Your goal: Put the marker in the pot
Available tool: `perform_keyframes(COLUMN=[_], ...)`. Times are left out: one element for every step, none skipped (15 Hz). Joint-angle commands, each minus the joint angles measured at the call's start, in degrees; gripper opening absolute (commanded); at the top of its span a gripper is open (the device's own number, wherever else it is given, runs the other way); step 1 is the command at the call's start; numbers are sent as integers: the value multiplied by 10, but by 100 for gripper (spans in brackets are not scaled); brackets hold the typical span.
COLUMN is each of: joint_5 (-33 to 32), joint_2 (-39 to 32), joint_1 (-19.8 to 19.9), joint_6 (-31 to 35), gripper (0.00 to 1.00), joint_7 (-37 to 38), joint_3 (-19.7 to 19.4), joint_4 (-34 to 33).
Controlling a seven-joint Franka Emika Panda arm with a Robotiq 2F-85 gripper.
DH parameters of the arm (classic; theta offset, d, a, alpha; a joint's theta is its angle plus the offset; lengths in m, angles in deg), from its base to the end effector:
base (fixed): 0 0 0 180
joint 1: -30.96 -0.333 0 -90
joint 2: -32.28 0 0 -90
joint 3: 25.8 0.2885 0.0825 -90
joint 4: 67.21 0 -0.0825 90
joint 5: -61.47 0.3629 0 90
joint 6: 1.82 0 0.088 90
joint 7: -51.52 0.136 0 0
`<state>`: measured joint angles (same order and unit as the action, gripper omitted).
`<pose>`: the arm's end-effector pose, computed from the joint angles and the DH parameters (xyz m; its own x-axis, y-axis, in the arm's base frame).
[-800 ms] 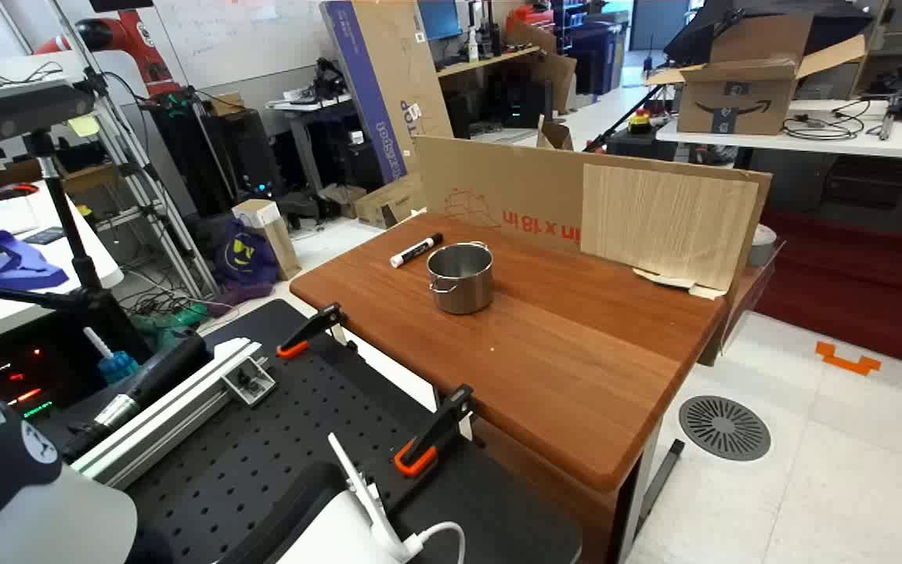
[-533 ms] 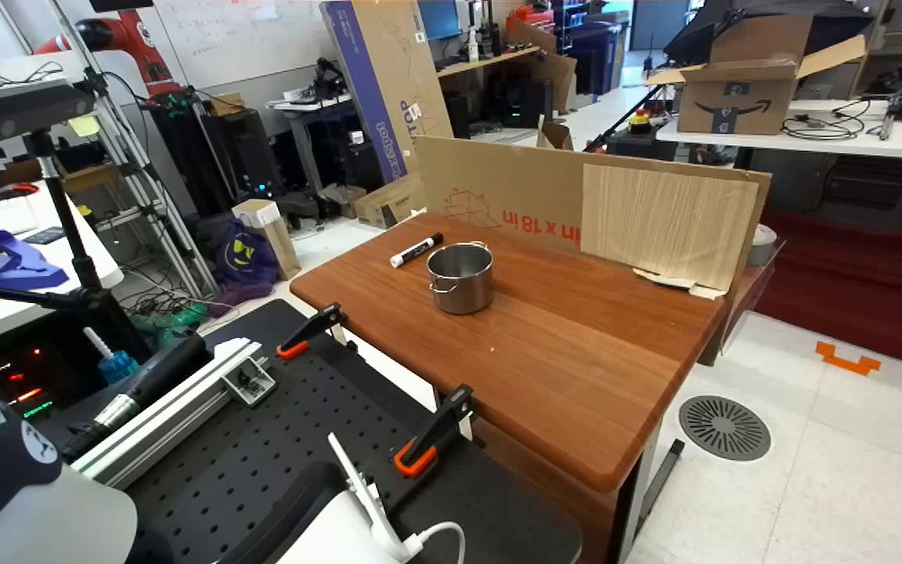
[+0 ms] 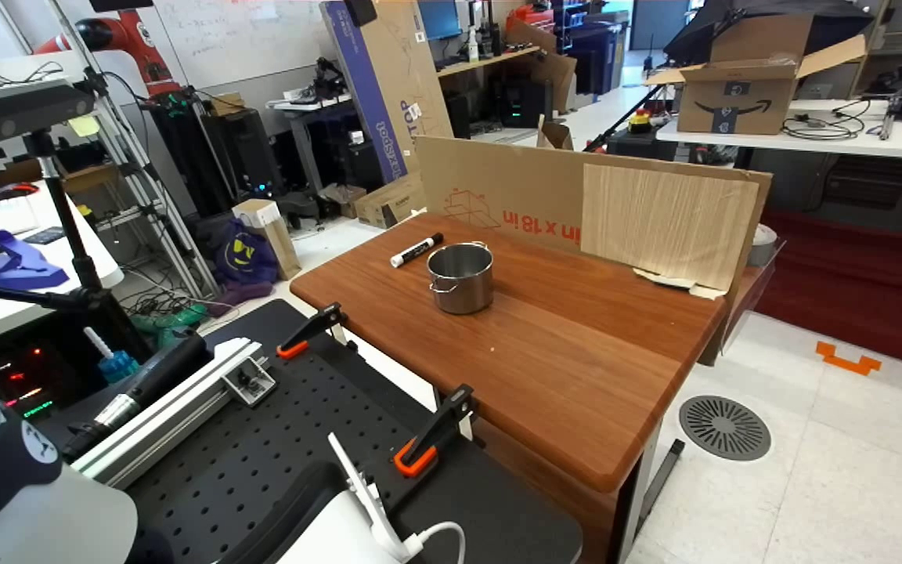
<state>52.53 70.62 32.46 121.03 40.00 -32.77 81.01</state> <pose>0.3670 -0.0643 0.4502 0.9680 0.1490 0.2018 0.1279 -0.9852 0.1138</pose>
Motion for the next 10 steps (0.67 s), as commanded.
perform_keyframes(joint_5=[23,29,36,46,52,63,70,80,87,92], joint_2=[-74,-96,-118,-145,-164,-188,-209,-233,-250,-271], joint_1=[-12,-17,-21,-29,-31,-35,-38,-41,-43,-43], joint_6=[43,65,86,110,127,151,168,189,201,216], gripper=[100,100,100,100,100,100,100,100,100,100], joint_7=[49,68,79,90,103,119,128,140,149,162], joint_3=[32,45,52,60,69,77,82,87,92,98], joint_4=[-28,-32,-36,-40,-43,-45,-49,-52,-57,-62])
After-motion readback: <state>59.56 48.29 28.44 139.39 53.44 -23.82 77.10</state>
